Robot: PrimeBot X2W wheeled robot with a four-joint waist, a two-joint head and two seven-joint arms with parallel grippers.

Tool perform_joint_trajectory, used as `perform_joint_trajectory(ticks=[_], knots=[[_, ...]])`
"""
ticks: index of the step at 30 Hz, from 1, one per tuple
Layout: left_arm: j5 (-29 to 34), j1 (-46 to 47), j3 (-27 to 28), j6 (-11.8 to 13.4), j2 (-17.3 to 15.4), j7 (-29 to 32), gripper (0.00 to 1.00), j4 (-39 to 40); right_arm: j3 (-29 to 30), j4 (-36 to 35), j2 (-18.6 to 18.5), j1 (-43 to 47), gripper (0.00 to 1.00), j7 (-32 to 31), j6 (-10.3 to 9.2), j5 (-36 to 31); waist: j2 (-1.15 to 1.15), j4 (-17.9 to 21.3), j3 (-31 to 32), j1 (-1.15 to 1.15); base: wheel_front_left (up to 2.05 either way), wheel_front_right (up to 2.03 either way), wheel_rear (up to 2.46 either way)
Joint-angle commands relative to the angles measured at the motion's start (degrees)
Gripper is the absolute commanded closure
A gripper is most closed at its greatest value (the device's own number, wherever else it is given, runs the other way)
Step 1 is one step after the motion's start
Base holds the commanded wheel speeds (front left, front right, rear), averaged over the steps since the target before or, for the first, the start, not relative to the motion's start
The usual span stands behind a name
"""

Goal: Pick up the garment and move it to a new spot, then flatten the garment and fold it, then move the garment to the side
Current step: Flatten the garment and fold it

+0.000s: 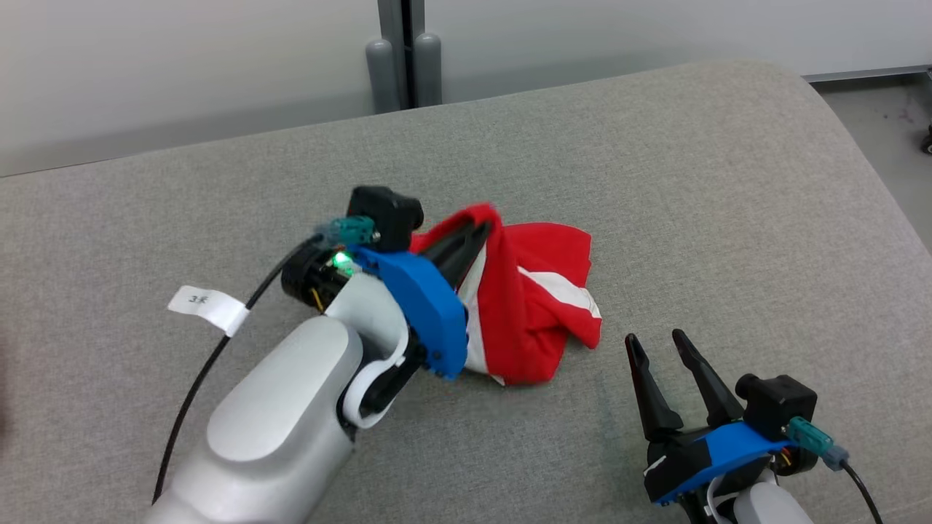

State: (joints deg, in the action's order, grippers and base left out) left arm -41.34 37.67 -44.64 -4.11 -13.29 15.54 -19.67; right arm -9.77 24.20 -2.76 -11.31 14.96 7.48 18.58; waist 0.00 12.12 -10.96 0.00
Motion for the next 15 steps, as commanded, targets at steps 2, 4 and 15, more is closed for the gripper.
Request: perform_joint_trajectory(ticks=[2,4,15], knots=[[-2.3,1.17,2.66,0.53,2.59,-3.45,1.0,0.34,0.09,-0.06,-0.24,-0.75,0.0,0.31,0.03,-0.42,0.0,-0.24,0.08,0.0,0.0,0.0,0.0],[-5.28,1.75,5.88,0.78,5.86,-7.47,1.0,0.5,0.16,-0.17,-0.24,-0.78,0.0,0.31,0.03,-0.49,0.0,-0.43,0.24,0.0,0.0,0.0,0.0],[-8.14,-6.21,10.33,6.77,2.65,-12.12,1.0,-2.8,0.66,-0.79,-0.24,0.3,0.0,0.32,0.03,-0.07,0.0,-2.48,0.87,0.0,0.0,0.0,0.0]])
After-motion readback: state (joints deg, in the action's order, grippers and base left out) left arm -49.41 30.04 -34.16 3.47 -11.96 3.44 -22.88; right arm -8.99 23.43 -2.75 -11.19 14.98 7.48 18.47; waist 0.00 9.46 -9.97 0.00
